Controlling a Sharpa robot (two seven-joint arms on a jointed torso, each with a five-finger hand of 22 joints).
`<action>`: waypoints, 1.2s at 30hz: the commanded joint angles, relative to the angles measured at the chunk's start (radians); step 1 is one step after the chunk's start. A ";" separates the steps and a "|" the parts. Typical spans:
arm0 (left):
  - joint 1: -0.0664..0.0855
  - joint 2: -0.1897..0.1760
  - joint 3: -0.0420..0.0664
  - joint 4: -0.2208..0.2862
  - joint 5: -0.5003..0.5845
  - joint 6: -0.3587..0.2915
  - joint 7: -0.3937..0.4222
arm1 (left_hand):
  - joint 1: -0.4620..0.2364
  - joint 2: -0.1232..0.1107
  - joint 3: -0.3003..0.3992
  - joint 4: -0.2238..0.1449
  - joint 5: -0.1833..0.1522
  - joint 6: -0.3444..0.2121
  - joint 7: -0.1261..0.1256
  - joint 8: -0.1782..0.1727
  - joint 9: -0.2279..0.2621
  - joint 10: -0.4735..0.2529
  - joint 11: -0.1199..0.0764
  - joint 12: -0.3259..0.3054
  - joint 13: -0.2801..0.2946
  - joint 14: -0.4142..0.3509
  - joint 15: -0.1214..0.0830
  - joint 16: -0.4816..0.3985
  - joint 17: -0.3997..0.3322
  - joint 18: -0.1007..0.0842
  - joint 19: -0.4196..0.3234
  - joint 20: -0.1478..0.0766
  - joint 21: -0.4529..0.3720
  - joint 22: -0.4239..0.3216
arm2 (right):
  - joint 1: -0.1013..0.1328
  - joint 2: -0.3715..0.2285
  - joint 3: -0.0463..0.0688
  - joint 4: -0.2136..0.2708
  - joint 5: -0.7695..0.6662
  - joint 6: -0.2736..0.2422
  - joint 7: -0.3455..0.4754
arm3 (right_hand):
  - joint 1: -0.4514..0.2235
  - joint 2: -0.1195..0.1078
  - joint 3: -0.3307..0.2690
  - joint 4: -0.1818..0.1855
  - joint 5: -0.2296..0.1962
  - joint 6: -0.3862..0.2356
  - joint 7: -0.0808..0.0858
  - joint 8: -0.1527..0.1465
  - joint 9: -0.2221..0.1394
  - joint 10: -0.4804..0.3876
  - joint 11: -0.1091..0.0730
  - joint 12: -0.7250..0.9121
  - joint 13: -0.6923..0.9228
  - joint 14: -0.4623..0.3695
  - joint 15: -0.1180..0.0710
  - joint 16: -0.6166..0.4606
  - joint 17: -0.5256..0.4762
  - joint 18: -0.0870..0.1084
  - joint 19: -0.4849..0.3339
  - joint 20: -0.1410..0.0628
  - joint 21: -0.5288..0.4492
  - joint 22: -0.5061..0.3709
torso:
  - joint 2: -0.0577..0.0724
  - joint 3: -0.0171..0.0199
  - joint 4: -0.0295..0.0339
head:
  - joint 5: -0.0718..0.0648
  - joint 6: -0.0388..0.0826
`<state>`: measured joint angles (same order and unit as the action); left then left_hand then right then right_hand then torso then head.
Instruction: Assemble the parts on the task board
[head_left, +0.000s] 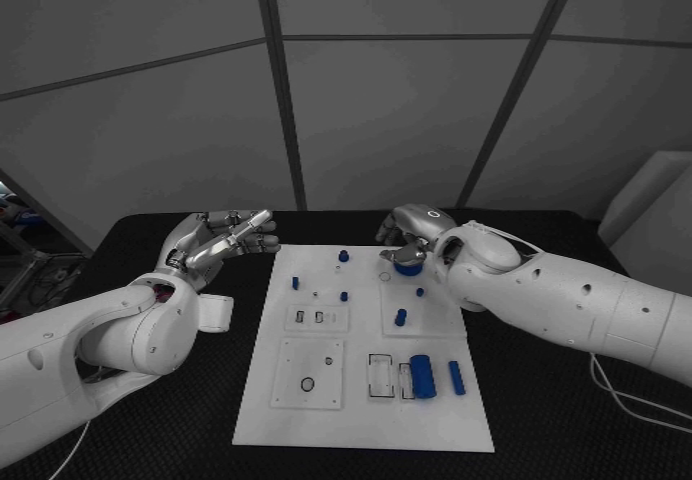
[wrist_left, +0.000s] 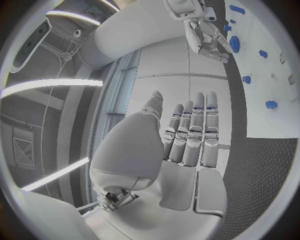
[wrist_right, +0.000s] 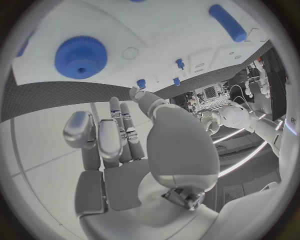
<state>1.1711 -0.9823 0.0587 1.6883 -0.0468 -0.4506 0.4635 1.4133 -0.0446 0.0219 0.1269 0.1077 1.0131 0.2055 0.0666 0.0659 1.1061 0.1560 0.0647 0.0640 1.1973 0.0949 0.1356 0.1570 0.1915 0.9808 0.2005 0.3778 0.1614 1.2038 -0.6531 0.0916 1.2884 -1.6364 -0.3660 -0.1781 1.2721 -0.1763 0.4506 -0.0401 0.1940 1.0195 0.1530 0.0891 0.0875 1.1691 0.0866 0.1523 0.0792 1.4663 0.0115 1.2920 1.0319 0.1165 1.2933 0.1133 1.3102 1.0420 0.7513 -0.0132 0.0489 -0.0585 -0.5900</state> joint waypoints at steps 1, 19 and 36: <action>0.002 -0.001 0.001 0.000 -0.001 0.019 0.000 | -0.002 0.010 0.000 -0.008 -0.004 -0.005 0.004 -0.004 -0.001 -0.007 -0.003 -0.003 -0.001 -0.002 0.003 -0.005 0.002 -0.010 0.005 0.002 0.003 -0.001 | 0.007 -0.051 0.010 0.040 0.123 0.007 -0.011 | -0.035 -0.018 -0.026 0.026 0.023 0.017 0.001 0.007 0.003 0.050 -0.008 0.022 0.010 0.021 -0.014 0.011 0.014 -0.013 0.008 -0.006 0.008 0.008 | -0.002 0.0022 -0.0085 | -0.005 0.003; 0.002 0.014 0.001 -0.016 -0.001 0.036 -0.009 | -0.002 0.012 0.002 -0.009 -0.004 -0.006 0.004 -0.004 -0.001 -0.008 -0.003 -0.003 -0.001 -0.002 0.003 -0.007 0.002 -0.010 0.005 0.002 0.003 -0.001 | 0.010 -0.106 0.021 0.044 0.164 0.165 -0.092 | 0.095 -0.003 -0.371 0.178 0.088 -0.071 -0.010 0.007 -0.003 -0.004 -0.034 0.520 0.483 0.044 -0.033 0.126 0.207 -0.027 0.042 -0.028 0.049 0.084 | 0.001 0.0029 -0.0042 | -0.014 -0.006; 0.002 0.018 0.001 -0.022 -0.001 0.038 -0.011 | -0.002 0.012 0.002 -0.010 -0.004 -0.008 0.004 -0.004 -0.002 -0.010 -0.002 -0.003 -0.001 -0.003 0.004 -0.009 0.002 -0.010 0.004 0.002 0.003 -0.002 | 0.010 -0.058 0.020 -0.033 0.161 0.222 -0.106 | 0.187 -0.002 -0.473 0.322 0.106 -0.132 -0.005 0.040 -0.004 0.075 -0.025 0.925 0.900 0.072 -0.025 0.210 0.378 -0.039 0.074 -0.019 0.086 0.151 | 0.001 0.0031 -0.0033 | -0.016 -0.012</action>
<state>1.1715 -0.9650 0.0587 1.6659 -0.0466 -0.4257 0.4501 1.4133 -0.0446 0.0247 0.1241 0.1077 1.0094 0.2091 0.0666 0.0659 1.1026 0.1525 0.0648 0.0640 1.1973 0.0949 0.1316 0.1578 0.1916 0.9808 0.2005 0.3778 0.1607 1.2120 -0.7130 0.1110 1.2578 -1.4763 -0.1669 -0.2763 1.4514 -0.1773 -0.0234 0.2748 0.2964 0.8959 0.1502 0.1238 0.0833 1.2383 0.0608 1.0734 0.9785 1.4633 -0.0196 1.4966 1.3081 0.0846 1.3622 0.0946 1.3929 1.1923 0.7523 -0.0101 0.0445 -0.0744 -0.6019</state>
